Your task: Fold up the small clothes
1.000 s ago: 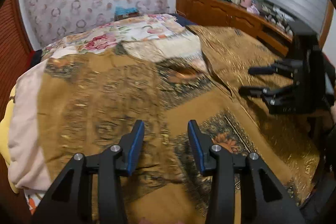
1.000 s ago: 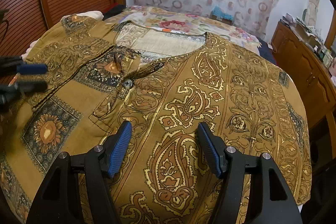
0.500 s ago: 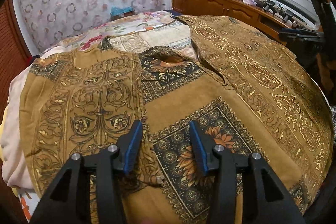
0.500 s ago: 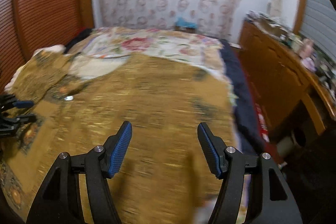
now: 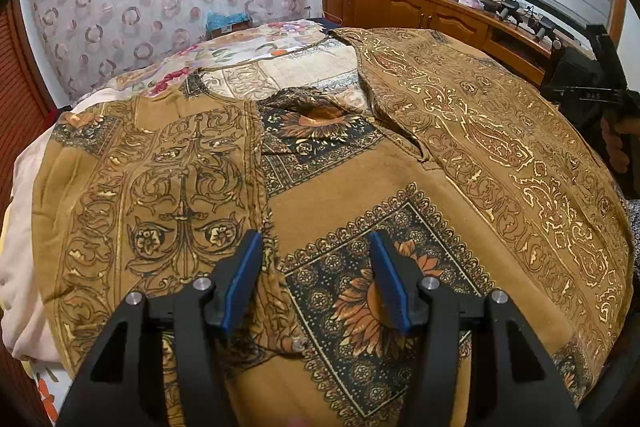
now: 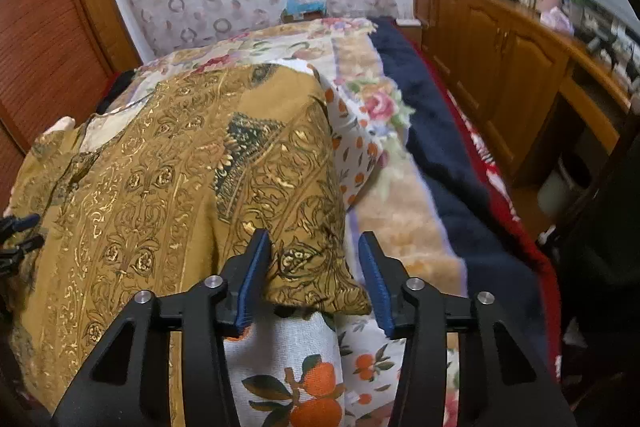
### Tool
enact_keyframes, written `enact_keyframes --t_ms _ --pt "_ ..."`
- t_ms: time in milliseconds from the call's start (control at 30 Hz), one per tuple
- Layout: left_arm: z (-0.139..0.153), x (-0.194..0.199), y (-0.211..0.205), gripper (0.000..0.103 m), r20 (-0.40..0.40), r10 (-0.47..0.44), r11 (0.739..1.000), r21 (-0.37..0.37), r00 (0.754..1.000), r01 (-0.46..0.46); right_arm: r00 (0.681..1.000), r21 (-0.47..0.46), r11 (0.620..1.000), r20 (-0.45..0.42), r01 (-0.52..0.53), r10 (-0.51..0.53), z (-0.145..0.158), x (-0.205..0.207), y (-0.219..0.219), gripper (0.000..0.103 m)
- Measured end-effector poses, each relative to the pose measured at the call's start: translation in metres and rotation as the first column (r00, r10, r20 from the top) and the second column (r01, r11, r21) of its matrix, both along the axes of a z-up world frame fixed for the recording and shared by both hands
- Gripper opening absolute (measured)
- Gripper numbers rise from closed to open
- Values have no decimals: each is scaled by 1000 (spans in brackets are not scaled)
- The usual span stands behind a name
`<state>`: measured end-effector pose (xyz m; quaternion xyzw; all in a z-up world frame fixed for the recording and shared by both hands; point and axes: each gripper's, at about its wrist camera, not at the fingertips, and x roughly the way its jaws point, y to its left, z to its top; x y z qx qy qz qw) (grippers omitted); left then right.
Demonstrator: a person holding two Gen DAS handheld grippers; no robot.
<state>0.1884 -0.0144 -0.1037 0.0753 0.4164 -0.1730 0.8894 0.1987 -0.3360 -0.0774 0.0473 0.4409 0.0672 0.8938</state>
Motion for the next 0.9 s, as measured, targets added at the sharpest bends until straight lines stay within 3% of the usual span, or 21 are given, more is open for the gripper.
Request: enact_keyframes --t_ms 133,200,233,300,400,467,667,900 --pt "0 1 0 56 -2 0 1000 -3 1000 0 999 59 998 -30 -15 16 -7 1 -3 33" --pt "0 1 1 56 0 1 1000 1 1000 -1 999 93 995 -28 -28 31 -6 -1 -4 22" --pt "0 2 1 56 2 5 1000 4 1000 -5 999 88 996 -25 -30 32 -5 -3 -4 20" --pt "0 2 2 56 3 7 1000 6 1000 -7 999 21 999 -3 -37 37 -1 -6 3 8" --pt "0 1 3 56 4 16 1000 6 1000 -16 999 -38 998 28 -46 47 6 -12 9 3" --pt "2 -2 5 56 19 35 999 6 999 -35 997 -73 996 63 -50 55 13 -15 13 2" --pt "24 -18 7 56 74 59 994 -91 996 -52 977 -148 985 181 -86 112 50 -18 37 2" --pt "60 -35 -3 56 165 83 987 -152 983 -58 932 -167 957 240 -236 272 75 -13 101 2"
